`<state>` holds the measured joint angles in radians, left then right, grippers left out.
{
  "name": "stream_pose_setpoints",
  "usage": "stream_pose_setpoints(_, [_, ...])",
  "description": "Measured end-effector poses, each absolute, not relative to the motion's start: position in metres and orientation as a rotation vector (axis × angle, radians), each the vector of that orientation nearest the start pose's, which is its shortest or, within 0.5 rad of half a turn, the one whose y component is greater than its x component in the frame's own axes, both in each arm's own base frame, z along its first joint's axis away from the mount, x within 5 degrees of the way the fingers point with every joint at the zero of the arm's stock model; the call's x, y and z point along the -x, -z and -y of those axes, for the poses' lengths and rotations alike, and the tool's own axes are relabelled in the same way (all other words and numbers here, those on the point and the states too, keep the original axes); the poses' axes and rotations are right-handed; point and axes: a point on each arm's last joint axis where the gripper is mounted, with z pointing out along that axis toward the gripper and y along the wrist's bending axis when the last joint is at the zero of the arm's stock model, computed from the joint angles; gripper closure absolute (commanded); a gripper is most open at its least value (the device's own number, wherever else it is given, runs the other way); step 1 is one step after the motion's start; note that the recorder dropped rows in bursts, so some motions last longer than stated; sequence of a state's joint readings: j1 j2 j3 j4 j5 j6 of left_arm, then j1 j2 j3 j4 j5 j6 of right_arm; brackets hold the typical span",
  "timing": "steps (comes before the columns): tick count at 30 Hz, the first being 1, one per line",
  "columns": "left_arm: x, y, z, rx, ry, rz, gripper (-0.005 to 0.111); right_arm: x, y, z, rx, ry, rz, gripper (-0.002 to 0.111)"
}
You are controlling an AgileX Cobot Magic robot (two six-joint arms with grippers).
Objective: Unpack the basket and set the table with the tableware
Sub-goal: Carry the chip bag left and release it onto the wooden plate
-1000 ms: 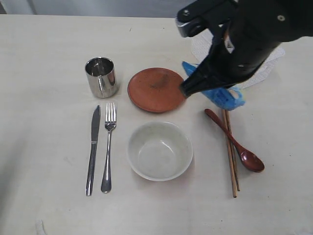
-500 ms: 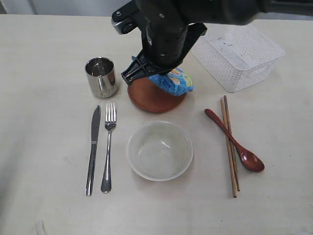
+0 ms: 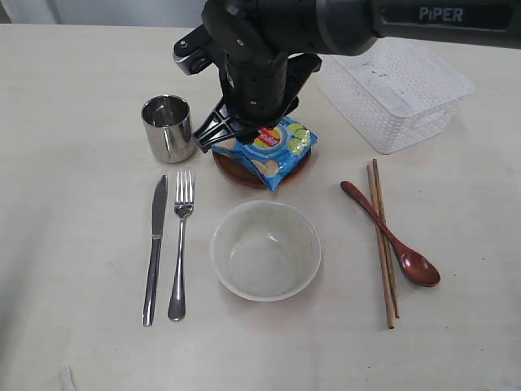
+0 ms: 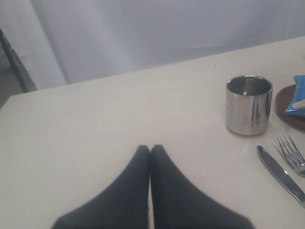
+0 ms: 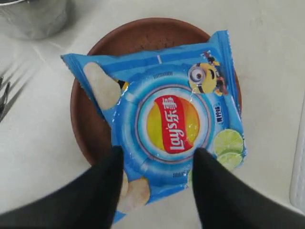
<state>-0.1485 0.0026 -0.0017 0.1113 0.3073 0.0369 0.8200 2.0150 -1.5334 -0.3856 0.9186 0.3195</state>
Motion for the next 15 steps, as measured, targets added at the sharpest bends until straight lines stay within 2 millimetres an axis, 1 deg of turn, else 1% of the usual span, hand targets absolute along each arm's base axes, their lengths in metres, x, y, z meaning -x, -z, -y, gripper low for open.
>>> stream_pose_setpoints(5, [-0.054,-0.186,0.005,-0.236,-0.026,-1.774,0.107,-0.309,-0.215,-0.29,0.906,0.224,-2.597,0.054])
stream_pose_setpoints(6, [-0.054,-0.186,0.005,-0.236,-0.026,-1.774,0.107,-0.309,-0.22,-0.289,0.896,0.241,-2.609,0.054])
stream_pose_setpoints(7, [-0.054,-0.186,0.005,-0.236,-0.026,-1.774,0.107,-0.306,-0.233,-0.284,0.875,0.274,-2.634,0.054])
stream_pose_setpoints(8, [-0.054,-0.186,0.005,-0.236,-0.026,-1.774,0.107,-0.302,-0.24,-0.28,0.873,0.289,-2.649,0.054])
stream_pose_setpoints(9, [-0.054,-0.186,0.005,-0.236,-0.026,-1.774,0.107,-0.298,-0.257,-0.267,0.847,0.289,-2.672,0.054])
stream_pose_setpoints(10, [-0.054,-0.186,0.005,-0.236,-0.026,-1.774,0.107,-0.296,-0.264,-0.259,0.831,0.277,-2.676,0.054])
stream_pose_setpoints(11, [-0.054,-0.186,0.005,-0.236,-0.026,-1.774,0.107,-0.292,-0.277,-0.239,0.788,0.269,-2.691,0.054])
stream_pose_setpoints(12, [-0.054,-0.186,0.005,-0.236,-0.026,-1.774,0.107,-0.289,-0.282,-0.227,0.774,0.265,-2.704,0.054])
stream_pose_setpoints(13, [-0.054,-0.186,0.005,-0.236,-0.026,-1.774,0.107,-0.281,-0.287,-0.205,0.753,0.253,-2.731,0.054])
stream_pose_setpoints(14, [-0.054,-0.186,0.005,-0.236,-0.026,-1.774,0.107,-0.276,-0.287,-0.193,0.746,0.246,-2.751,0.054])
stream_pose_setpoints(15, [-0.054,-0.186,0.005,-0.236,-0.026,-1.774,0.107,-0.264,-0.283,-0.172,0.734,0.232,-2.801,0.054])
